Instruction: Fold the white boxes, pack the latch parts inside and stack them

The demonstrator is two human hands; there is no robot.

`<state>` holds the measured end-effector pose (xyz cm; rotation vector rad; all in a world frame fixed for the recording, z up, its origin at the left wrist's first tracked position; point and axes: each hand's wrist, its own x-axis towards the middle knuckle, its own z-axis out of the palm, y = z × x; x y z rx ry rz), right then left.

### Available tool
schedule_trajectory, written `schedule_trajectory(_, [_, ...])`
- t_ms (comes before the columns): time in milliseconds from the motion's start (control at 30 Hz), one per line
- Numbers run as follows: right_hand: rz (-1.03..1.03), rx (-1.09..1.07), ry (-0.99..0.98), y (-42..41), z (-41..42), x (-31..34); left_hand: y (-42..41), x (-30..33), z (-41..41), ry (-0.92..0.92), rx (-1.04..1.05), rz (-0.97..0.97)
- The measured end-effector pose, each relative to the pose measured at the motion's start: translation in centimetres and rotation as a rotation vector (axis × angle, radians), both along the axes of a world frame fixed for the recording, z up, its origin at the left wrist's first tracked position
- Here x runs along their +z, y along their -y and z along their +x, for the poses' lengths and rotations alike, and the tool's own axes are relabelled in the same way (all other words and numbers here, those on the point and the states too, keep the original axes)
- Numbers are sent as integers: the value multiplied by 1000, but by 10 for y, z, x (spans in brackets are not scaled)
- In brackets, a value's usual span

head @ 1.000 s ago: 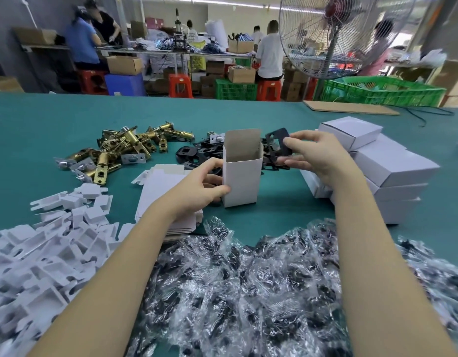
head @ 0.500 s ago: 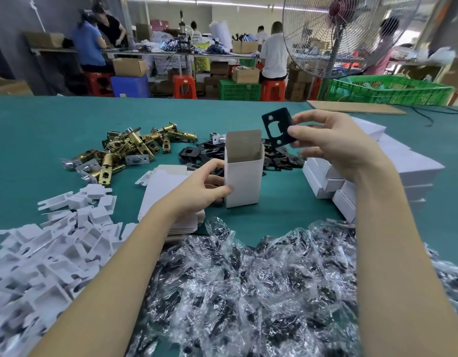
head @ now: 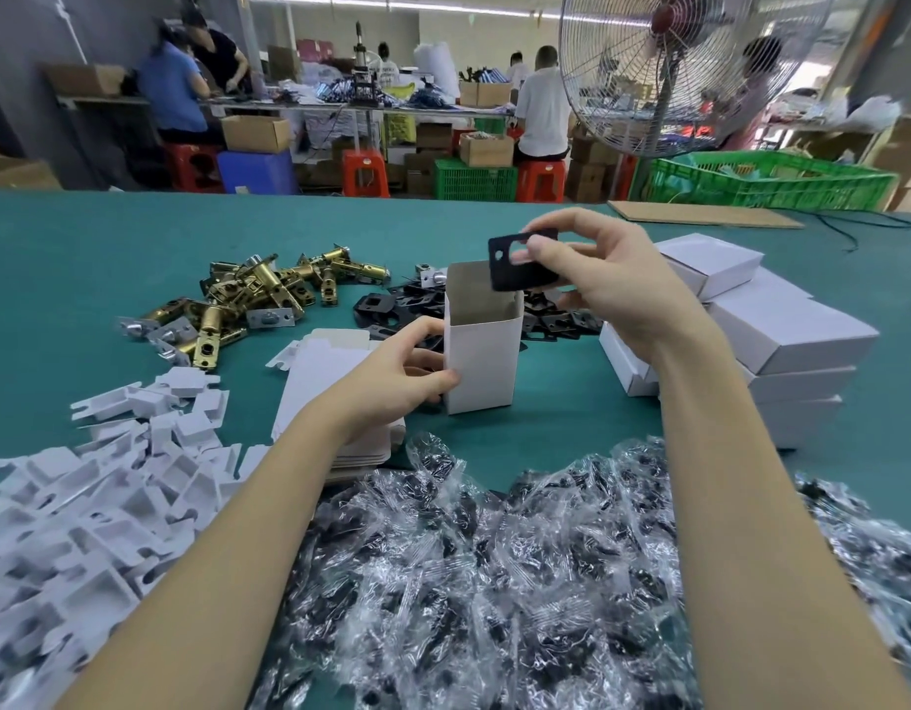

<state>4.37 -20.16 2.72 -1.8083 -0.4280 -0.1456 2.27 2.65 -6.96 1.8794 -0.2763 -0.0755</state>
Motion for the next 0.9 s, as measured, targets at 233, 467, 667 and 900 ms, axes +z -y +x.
schedule_trajectory(233, [-361,-87,267,-18,3,-3,-1,-1,0,-5,2,9])
schedule_trajectory(467, [-565,-87,326,-24,3,-5,0,0,1,-8,7,10])
schedule_trajectory(667, [-770,-116,290,-16,5,-1,-1,0,1,-2,8,10])
schedule_trajectory(900, [-831,-120,320,-17,7,1,-2,-1,1,-3,9,-1])
